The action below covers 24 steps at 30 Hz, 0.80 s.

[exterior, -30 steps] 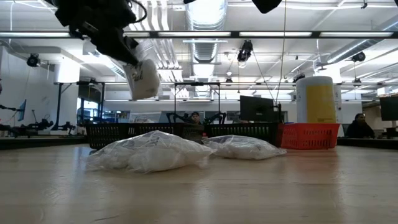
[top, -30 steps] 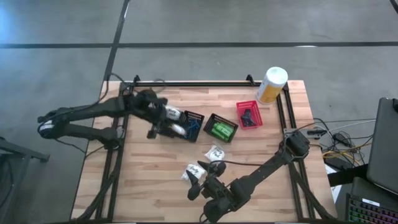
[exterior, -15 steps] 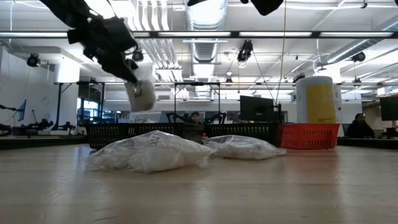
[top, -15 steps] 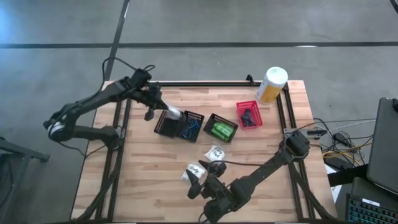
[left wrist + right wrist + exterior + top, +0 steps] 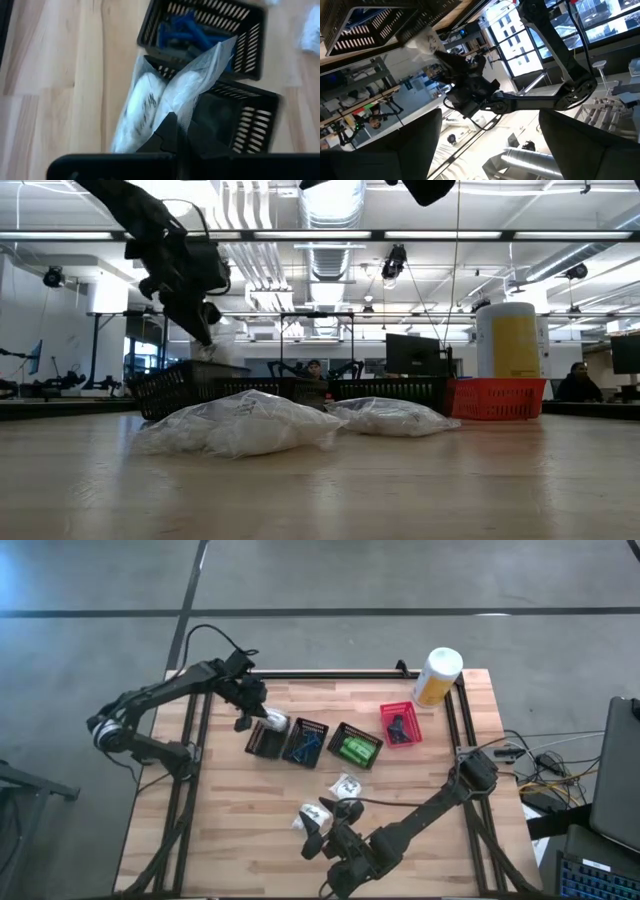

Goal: Pick & Place Travel size toiletries
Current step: Put the center vanity pack into the left black bin

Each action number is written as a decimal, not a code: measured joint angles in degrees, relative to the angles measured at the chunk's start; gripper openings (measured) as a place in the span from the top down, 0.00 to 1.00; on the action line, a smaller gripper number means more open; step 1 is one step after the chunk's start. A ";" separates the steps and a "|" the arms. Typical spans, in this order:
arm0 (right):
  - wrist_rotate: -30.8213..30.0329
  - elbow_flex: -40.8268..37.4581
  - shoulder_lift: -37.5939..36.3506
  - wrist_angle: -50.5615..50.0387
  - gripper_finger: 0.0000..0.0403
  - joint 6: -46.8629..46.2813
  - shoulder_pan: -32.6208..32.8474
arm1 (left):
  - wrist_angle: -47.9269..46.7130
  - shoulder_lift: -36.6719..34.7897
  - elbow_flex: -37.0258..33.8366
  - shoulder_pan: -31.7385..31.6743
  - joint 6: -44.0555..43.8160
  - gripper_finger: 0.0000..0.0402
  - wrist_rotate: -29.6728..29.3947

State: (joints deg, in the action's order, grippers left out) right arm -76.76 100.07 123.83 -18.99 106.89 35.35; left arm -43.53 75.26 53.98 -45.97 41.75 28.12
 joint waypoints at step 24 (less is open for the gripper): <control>0.04 0.00 0.00 0.01 0.13 0.02 -0.02 | 1.59 2.63 -0.88 -0.16 -2.84 1.00 2.90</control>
State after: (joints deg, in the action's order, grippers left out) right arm -76.71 100.07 123.83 -18.98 106.91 35.33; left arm -41.93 77.89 53.10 -46.13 38.91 31.01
